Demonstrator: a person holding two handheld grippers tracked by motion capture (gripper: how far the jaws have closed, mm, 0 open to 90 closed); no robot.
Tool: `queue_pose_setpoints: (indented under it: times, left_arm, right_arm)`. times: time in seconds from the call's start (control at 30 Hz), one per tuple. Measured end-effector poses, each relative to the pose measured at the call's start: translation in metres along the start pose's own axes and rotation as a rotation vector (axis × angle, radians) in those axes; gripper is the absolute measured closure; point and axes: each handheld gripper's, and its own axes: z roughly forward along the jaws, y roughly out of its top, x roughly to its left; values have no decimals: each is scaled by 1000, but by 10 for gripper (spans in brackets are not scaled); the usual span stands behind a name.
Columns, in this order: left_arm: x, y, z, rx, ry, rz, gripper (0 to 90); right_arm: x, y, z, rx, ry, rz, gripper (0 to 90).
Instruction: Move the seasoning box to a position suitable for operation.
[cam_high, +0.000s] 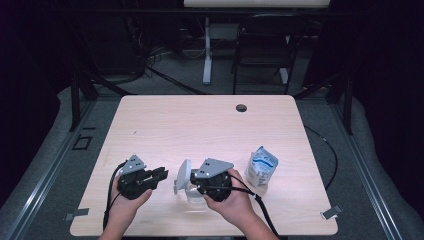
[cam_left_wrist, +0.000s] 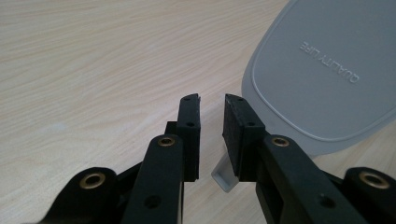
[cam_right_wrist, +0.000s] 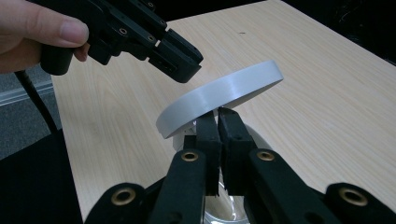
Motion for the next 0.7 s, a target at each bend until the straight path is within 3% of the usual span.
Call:
queue_pose_setpoints:
  times: [0.7]
  left_arm:
    - [6, -2, -1, -11, 10, -23, 738]
  right_arm:
    - [8, 10, 8, -8, 14, -16, 863]
